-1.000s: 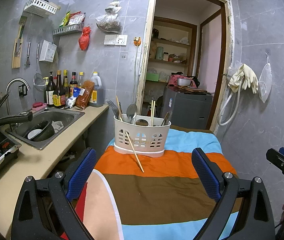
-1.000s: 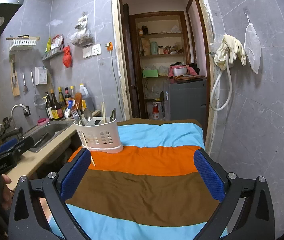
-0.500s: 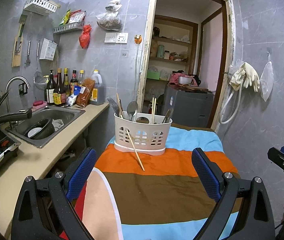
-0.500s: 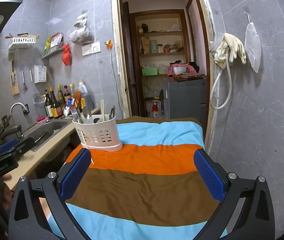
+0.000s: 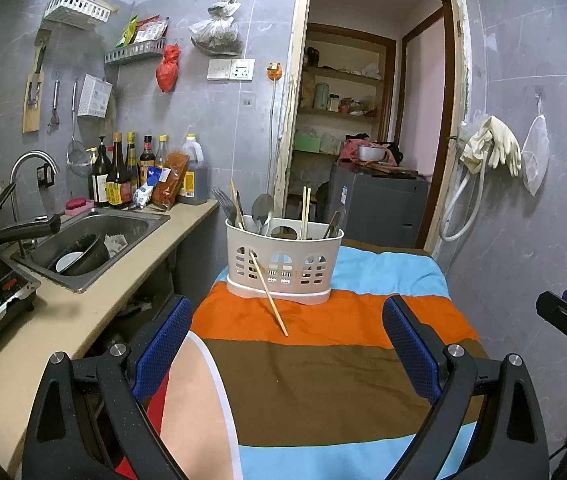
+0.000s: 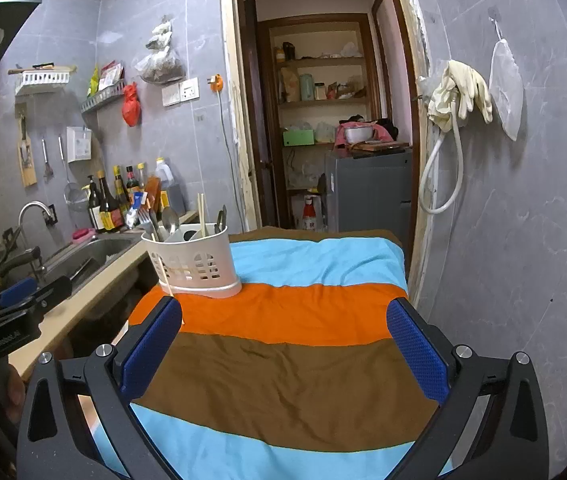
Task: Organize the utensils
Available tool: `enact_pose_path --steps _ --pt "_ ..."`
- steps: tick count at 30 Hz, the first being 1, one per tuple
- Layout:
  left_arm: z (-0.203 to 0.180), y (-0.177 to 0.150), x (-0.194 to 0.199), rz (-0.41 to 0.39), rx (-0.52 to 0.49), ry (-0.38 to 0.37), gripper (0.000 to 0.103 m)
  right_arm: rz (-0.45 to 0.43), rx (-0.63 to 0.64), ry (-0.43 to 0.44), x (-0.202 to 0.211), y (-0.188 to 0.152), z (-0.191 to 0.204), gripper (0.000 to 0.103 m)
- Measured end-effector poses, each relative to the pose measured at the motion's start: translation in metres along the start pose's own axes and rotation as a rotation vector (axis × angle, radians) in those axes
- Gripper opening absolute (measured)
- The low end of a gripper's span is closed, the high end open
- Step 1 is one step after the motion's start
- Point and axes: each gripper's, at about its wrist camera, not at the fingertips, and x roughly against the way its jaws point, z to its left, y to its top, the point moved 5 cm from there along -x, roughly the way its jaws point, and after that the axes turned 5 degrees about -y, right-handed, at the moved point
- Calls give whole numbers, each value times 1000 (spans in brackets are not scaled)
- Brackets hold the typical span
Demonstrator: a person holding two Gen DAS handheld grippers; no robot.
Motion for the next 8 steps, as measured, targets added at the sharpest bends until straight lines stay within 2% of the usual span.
enact_pose_path --steps 8 --pt "-2 -2 -3 9 -2 3 93 18 -3 5 -2 0 -8 103"
